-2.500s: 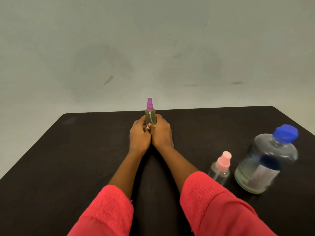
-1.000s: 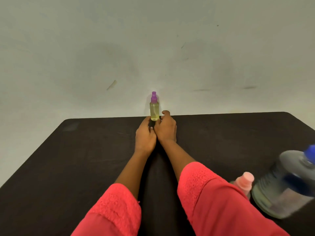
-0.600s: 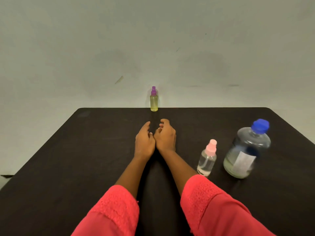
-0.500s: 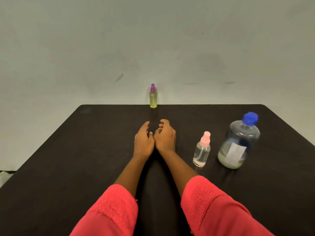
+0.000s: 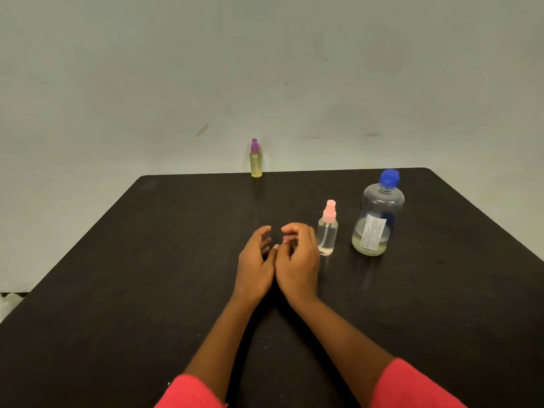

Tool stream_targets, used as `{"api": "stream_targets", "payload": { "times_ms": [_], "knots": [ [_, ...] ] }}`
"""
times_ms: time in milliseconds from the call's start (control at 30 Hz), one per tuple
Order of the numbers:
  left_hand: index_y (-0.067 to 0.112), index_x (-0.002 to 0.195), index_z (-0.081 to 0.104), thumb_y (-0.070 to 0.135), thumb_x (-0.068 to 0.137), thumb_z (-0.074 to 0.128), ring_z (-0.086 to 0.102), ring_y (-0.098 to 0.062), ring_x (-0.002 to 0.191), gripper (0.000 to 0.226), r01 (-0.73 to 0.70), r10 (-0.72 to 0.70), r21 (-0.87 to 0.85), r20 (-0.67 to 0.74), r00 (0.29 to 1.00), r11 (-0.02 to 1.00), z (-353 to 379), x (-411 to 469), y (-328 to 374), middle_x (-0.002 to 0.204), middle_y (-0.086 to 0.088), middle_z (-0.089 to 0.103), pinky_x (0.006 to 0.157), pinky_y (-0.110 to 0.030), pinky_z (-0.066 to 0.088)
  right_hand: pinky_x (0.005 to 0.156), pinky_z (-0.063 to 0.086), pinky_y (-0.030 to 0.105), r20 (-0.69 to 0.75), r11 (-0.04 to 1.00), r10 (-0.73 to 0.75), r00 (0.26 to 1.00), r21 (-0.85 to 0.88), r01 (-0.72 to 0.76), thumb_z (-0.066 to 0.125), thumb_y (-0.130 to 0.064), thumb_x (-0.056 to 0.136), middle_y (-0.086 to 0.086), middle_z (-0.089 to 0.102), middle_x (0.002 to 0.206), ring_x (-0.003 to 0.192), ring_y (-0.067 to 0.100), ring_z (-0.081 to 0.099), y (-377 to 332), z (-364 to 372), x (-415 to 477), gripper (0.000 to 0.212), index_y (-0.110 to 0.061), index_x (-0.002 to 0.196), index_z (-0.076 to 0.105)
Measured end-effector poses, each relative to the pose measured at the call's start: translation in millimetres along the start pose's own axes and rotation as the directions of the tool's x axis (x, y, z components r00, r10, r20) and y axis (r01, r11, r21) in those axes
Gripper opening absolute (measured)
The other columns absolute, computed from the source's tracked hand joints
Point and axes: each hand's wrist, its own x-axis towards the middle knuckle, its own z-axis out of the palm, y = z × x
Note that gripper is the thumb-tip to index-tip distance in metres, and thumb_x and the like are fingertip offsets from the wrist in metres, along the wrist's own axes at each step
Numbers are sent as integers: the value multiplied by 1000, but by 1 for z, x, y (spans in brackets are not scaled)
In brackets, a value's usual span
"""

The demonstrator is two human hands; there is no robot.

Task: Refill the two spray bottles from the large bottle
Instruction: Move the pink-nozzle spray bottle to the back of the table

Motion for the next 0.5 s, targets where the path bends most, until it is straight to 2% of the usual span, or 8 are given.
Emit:
{"api": "stream_targets", "payload": {
  "times_ms": [100, 200, 267, 333, 400, 500],
  "knots": [
    [17, 137, 44, 13, 93, 57, 50, -7, 118, 46, 2, -1, -34, 25, 1000, 999, 8, -9, 2, 131, 5, 51, 88, -9, 42, 82, 43, 24, -212, 999, -45, 976, -33, 39, 59, 4, 74, -8, 43, 107, 95, 10, 48, -3, -14, -7, 40, -12, 109, 47],
    [18, 138, 41, 13, 91, 61, 51, -5, 117, 51, 1, 0, -54, 20, 1000, 999, 16, -9, 6, 131, 6, 51, 89, -8, 42, 90, 32, 25, -338, 992, 111, 935, -26, -127, 64, 7, 72, 8, 46, 118, 108, 14, 44, 0, -18, -1, 53, -3, 120, 45],
    [18, 140, 37, 9, 90, 63, 51, -5, 116, 57, 3, -3, -70, 10, 1000, 998, 20, -8, 8, 129, 6, 51, 90, -7, 41, 91, 26, 22, -359, 964, 254, 898, 20, -265, 64, 8, 72, 10, 45, 122, 116, 21, 43, 2, -19, 5, 57, -2, 124, 44],
    [19, 142, 34, 7, 89, 64, 51, -4, 115, 62, 10, -9, -79, 10, 1000, 997, 23, -7, 9, 128, 6, 50, 89, -4, 40, 91, 22, 19, -349, 938, 337, 874, 43, -344, 65, 7, 73, 13, 44, 128, 121, 26, 42, 6, -20, 10, 60, -2, 128, 43],
    [19, 142, 33, 7, 88, 64, 51, -5, 116, 63, 16, -15, -79, 15, 1000, 997, 25, -4, 8, 129, 5, 50, 89, -5, 40, 95, 22, 20, -324, 927, 362, 874, 33, -372, 65, 5, 75, 13, 41, 132, 123, 26, 40, 10, -20, 12, 63, -4, 131, 41],
    [20, 142, 33, 7, 88, 64, 51, -6, 117, 63, 12, -11, -63, 20, 1000, 998, 27, -2, 6, 132, 2, 51, 94, -9, 40, 106, 27, 31, -282, 930, 350, 893, -7, -366, 66, 4, 75, 13, 40, 137, 129, 27, 35, 14, -19, 14, 67, -5, 135, 38]
  ]
}}
